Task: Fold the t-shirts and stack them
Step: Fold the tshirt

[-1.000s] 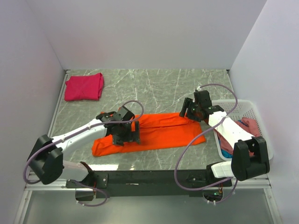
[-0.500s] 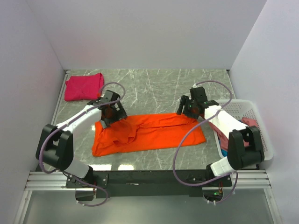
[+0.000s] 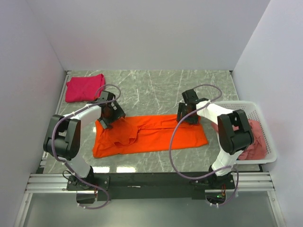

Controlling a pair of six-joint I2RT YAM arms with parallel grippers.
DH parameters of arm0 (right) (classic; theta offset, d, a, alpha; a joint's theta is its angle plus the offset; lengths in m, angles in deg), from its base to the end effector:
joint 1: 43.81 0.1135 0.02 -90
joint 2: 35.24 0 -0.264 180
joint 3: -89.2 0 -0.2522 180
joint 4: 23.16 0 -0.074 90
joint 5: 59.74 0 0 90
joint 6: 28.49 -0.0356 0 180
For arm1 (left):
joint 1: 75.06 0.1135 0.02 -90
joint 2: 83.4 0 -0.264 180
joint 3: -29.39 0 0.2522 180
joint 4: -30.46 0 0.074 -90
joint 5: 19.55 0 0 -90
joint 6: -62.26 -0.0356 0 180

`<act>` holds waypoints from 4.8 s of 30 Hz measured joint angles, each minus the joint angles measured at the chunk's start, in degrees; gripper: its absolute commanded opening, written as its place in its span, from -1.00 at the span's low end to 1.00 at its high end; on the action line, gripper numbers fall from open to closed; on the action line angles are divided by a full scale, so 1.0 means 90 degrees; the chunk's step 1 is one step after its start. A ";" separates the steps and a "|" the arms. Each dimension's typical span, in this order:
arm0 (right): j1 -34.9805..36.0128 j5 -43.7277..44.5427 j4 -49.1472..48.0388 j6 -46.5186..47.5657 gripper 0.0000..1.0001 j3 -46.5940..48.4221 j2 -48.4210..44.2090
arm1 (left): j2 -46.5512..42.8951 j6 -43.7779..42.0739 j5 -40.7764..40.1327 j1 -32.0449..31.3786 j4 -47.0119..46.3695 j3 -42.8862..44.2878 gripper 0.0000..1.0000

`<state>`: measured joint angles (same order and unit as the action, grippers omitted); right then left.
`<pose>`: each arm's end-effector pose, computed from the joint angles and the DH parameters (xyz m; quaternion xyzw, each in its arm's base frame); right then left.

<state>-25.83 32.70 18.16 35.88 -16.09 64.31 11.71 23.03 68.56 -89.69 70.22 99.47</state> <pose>0.3210 0.1026 0.1677 0.0696 0.9757 0.0574 0.1995 0.3087 -0.0794 0.1706 -0.3061 0.9265 -0.1043 0.1923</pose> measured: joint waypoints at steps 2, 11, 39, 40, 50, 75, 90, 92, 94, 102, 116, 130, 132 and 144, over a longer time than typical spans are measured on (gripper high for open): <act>-0.0097 0.0187 0.0112 -0.0007 0.47 -0.0129 -0.0039 | -0.0002 0.0010 0.0063 0.0083 -0.0049 -0.0032 0.99; -0.0617 0.0993 0.0857 -0.0034 0.48 -0.1185 -0.1545 | -0.0058 0.0017 0.0158 0.0444 -0.0231 -0.0124 0.99; -0.0784 -0.0124 -0.0049 -0.0058 0.47 -0.0801 -0.0675 | 0.0223 -0.0053 -0.0141 0.0522 -0.0143 0.0216 0.99; -0.0901 -0.0039 -0.0015 -0.0049 0.47 -0.0933 -0.0857 | 0.0243 -0.0053 -0.0148 0.0534 -0.0146 0.0240 0.99; -0.0945 -0.0466 0.0182 0.0211 0.47 -0.1146 -0.2137 | 0.0296 -0.0202 -0.0223 0.0593 -0.0163 0.0318 0.99; 0.0061 -0.1071 -0.0648 0.0253 0.47 -0.1290 -0.0971 | 0.1020 -0.0209 -0.0610 -0.0223 0.0308 0.1246 0.99; 0.3803 -0.3191 -0.1086 0.0279 0.46 -0.2385 -0.1863 | 0.6470 -0.0590 0.1511 -0.1158 -0.0729 0.9000 0.99; 0.4150 -0.3412 -0.1090 0.0459 0.46 -0.2132 -0.1637 | 0.6509 -0.0442 0.1566 -0.1200 -0.0935 0.9017 0.99; 0.4330 -0.3609 -0.1086 0.0644 0.46 -0.1872 -0.1503 | 0.6632 -0.0340 0.1479 -0.1234 -0.1018 0.9202 0.99; 0.4624 -0.3602 -0.0988 0.0916 0.46 -0.1253 -0.1513 | 0.6725 0.0141 0.1127 -0.1331 -0.1933 0.9020 0.99; 0.4272 -0.1936 -0.0529 0.0170 0.46 -0.1239 -0.3058 | 0.5022 -0.0532 0.0724 -0.1433 -0.1991 0.7936 0.99; 0.3293 -0.2392 -0.0185 -0.0342 0.12 -0.3067 -0.3793 | -0.1608 -0.0476 0.0372 -0.2042 -0.1341 0.1064 0.99; 0.3296 -0.2426 -0.0243 -0.0342 0.09 -0.3128 -0.3721 | -0.1984 -0.0238 0.0367 -0.2239 -0.0862 0.0022 0.99; 0.3276 -0.2212 -0.0814 0.0015 0.01 -0.2997 -0.3004 | -0.3976 0.0680 0.1195 -0.2611 0.0017 -0.2395 0.99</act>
<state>3.66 12.78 10.83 36.01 -43.06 37.27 -24.07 29.15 79.32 -113.19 70.37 77.92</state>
